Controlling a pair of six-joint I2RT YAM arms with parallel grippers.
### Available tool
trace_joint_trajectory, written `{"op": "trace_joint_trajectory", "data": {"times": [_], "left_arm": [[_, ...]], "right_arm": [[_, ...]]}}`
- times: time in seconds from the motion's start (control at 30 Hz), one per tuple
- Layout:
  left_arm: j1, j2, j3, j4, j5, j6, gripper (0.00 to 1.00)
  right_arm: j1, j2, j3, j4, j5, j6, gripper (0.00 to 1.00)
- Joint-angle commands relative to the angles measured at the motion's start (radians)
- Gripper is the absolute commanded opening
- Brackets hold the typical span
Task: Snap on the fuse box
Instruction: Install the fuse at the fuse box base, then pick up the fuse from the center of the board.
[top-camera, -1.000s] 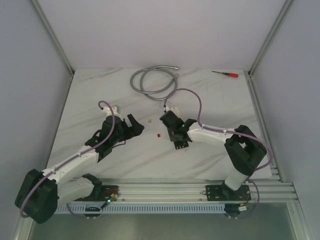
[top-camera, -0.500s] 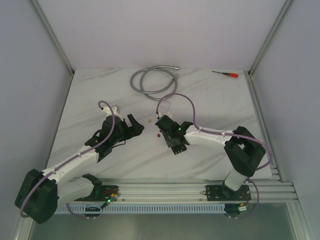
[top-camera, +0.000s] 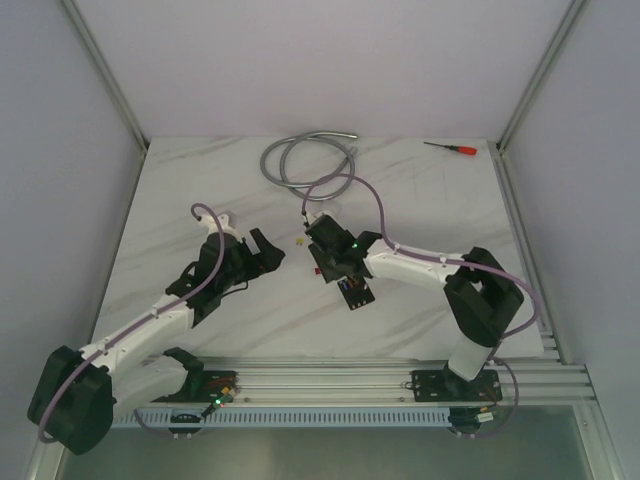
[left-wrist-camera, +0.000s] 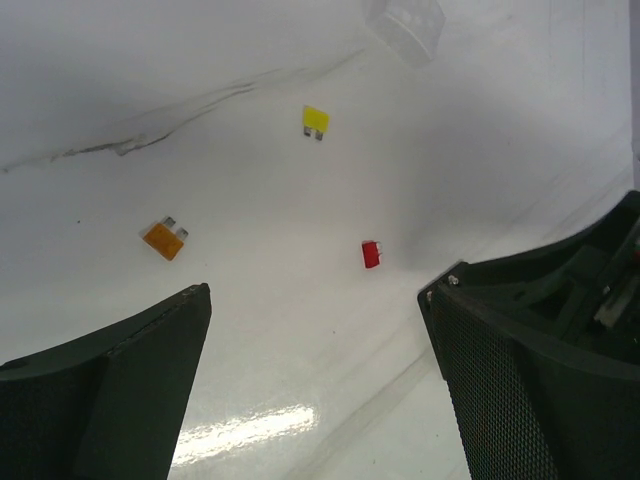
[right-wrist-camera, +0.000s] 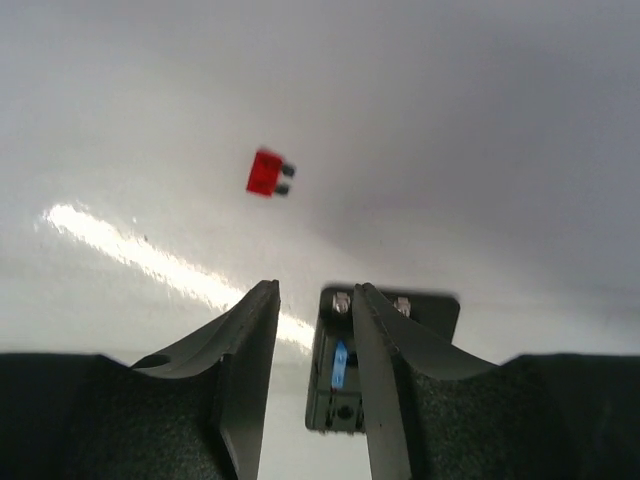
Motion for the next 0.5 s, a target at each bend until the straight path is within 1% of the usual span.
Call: {"op": "trace_joint_trajectory", "data": {"times": [0.0, 0.1, 0.2, 0.47], "left_arm": [[0.019, -0.024, -0.018, -0.023, -0.009, 0.001, 1.0], [0.035, -0.028, -0.026, -0.028, -0.002, 0.004, 1.0], [0.064, -0.03, -0.043, -0.029, 0.014, 0.001, 1.0], [0.158, -0.079, -0.092, -0.031, 0.066, -0.02, 1.0]], "right_arm": [[-0.018, 0.074, 0.076, 0.062, -0.064, -0.047, 0.43], [-0.021, 0.121, 0.119, 0.082, -0.086, -0.094, 0.45], [-0.039, 0.163, 0.144, 0.109, -0.117, -0.138, 0.44], [-0.068, 0.254, 0.199, 0.164, -0.262, -0.2, 0.43]]}}
